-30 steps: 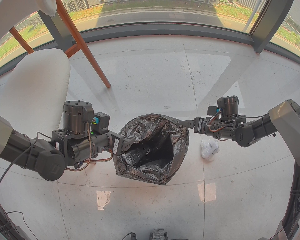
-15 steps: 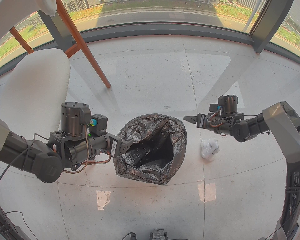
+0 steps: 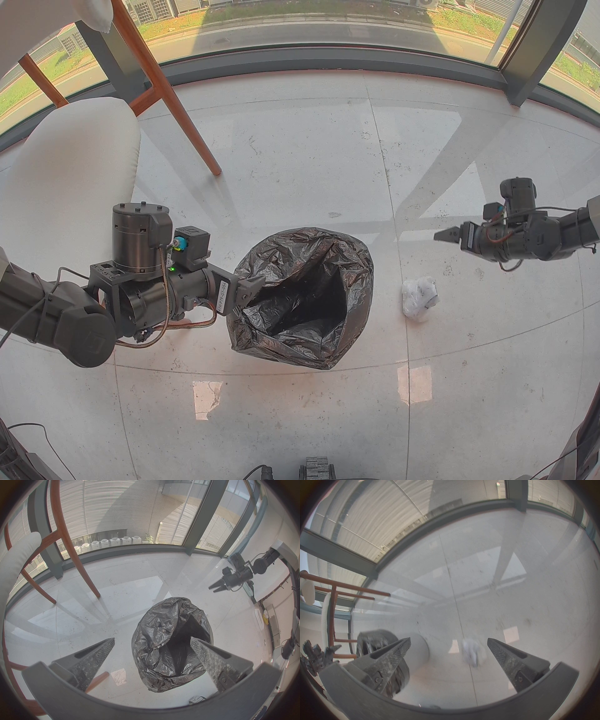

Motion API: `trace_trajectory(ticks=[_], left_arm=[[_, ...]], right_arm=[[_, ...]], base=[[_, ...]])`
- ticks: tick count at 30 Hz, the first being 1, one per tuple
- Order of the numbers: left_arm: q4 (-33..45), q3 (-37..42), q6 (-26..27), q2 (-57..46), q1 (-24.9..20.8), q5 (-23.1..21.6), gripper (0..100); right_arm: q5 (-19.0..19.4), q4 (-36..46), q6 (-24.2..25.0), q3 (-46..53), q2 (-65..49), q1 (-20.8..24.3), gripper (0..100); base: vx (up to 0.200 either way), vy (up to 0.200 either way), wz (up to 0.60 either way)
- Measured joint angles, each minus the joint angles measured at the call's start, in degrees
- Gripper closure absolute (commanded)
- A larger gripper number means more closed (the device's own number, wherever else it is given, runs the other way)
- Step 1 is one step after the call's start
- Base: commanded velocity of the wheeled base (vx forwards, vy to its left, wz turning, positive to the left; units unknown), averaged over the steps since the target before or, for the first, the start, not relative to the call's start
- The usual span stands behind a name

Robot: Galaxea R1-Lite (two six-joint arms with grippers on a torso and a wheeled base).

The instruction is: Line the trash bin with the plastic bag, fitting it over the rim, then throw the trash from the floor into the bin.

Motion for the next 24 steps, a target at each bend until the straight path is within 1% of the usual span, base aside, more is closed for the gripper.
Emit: trace_trajectory(ticks=[2,5,9,12,15,20,24], left_arm=[[0.00,-0.07,0.13,-0.09,-0.04,-0.24,0],[-0.04,-0.17,0.27,-0.28,-0.06,-0.57,0],[-0.04,0.00,0.30,-0.77,-0.06,-0.79,0],[-0.02,0.15,0.27,-1.11,-0.06,-0.88,0],[-0.06,0.22,0.20,-1.40,-0.06,-0.94,0],[-0.09,0.28,0.18,-1.71,-0.09,-1.01,0],[-0.06,0.33,0.24,-1.79,-0.06,-1.01,0]], right_arm=[[0.15,0.09,-1.65,4.44,-1.33,-0.87,0],[0.33,-1.87,-3.94,10.03,-2.10,-1.63,0],[0.37,-9.80,-5.72,14.06,-1.11,-2.29,0],[0.35,-15.57,-6.90,15.25,1.18,-2.65,0],[0.33,-18.88,-7.85,15.74,3.83,-2.76,0],[-0.32,-19.85,-8.53,15.03,7.94,-2.05,0],[-1.61,-20.00,-8.57,11.85,11.04,-1.63,0]], base=[[0.000,0.000,0.00],[0.000,0.000,0.00],[0.000,0.000,0.00],[0.000,0.000,0.00],[0.000,0.000,0.00],[0.000,0.000,0.00],[0.000,0.000,0.00]])
